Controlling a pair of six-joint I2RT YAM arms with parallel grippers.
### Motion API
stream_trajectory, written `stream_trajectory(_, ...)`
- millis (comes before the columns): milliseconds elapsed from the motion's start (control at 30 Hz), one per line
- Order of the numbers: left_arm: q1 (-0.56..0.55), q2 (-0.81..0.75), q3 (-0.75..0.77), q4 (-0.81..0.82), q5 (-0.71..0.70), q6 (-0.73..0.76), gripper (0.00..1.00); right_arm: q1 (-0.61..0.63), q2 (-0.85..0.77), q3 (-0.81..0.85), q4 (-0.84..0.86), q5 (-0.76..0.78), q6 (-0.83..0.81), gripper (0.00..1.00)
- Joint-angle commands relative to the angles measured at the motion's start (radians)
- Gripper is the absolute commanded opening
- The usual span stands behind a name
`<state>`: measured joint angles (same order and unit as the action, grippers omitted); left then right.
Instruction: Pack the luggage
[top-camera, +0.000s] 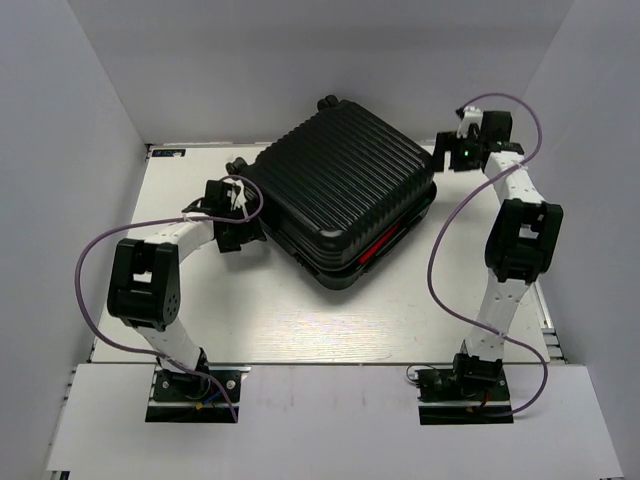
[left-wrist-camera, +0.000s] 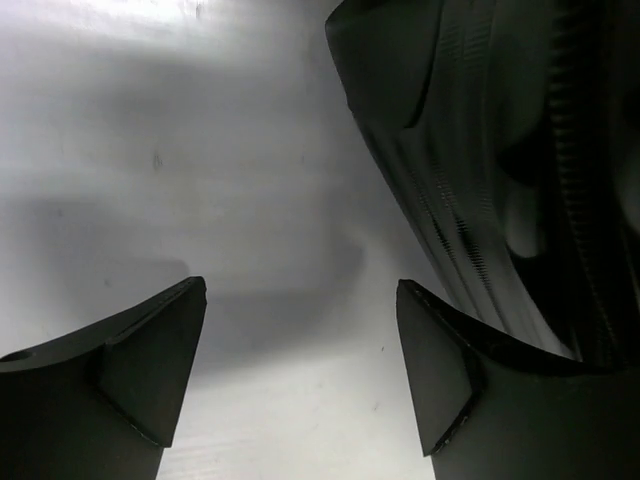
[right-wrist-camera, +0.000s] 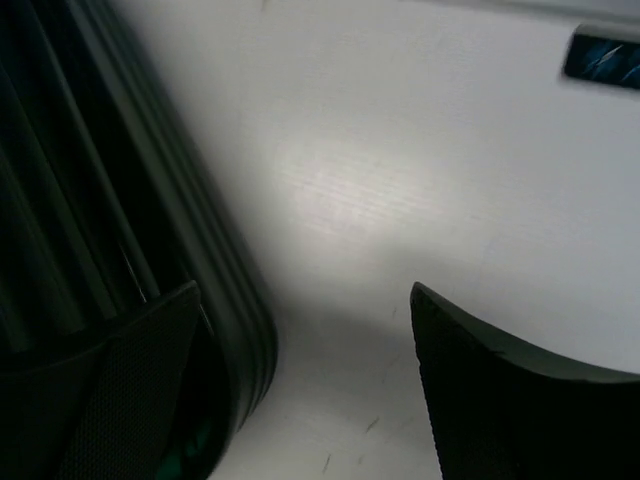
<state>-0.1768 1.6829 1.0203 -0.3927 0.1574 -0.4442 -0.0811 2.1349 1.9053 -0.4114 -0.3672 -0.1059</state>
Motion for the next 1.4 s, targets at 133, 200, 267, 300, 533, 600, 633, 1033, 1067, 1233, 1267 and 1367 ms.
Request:
stream_trajectory(133,-0.006,0.012,0.061,0.066,0.071,0.044,0.84,0.058,-0.313,-0.513,0.094,-0.060,-0.049,0.84)
stream_trajectory(200,-0.003,-0.047,0.012,0.048,0.076,0.071,0.84,0.049,-0.370,-0.581,0.180,0.171,0.082,0.88)
stream_trajectory(267,0.003,-0.137,-0.017,0.034,0.068,0.107,0.84,0.043,-0.394,-0.554,0.155,0.298,0.147,0.90)
stream_trajectory(300,0.003,-0.161,-0.041,0.016,0.058,0.133,0.85,0.038,-0.397,-0.486,0.082,0.521,0.261,0.90)
stream_trajectory(533,0.244,-0.130,0.077,-0.164,-0.161,0.043,0.82,0.007,-0.427,-0.351,-0.256,0.728,0.512,0.90)
stream_trajectory(600,0.305,-0.069,0.131,-0.097,-0.084,0.025,0.78,0.007,-0.504,-0.486,-0.235,0.690,0.537,0.90)
stream_trajectory(633,0.327,0.034,0.244,-0.034,-0.041,0.019,0.76,0.007,-0.567,-0.561,-0.218,0.629,0.560,0.90)
stream_trajectory(1033,0.198,0.851,1.166,0.221,0.261,-0.013,0.79,0.070,-0.632,-0.890,0.100,0.194,0.566,0.90)
stream_trajectory(1067,0.191,0.865,1.158,0.301,0.277,-0.068,0.79,0.078,-0.607,-0.869,0.100,0.177,0.565,0.90)
stream_trajectory(1233,0.088,0.876,1.086,0.386,0.445,-0.053,0.84,0.124,-0.489,-0.777,0.103,0.186,0.580,0.90)
stream_trajectory(1267,0.079,0.864,1.046,0.437,0.502,-0.060,0.84,0.122,-0.474,-0.747,0.102,0.191,0.586,0.90)
stream_trajectory(1367,0.068,0.732,0.760,0.662,0.641,-0.146,0.72,0.121,-0.420,-0.669,0.088,0.231,0.569,0.90)
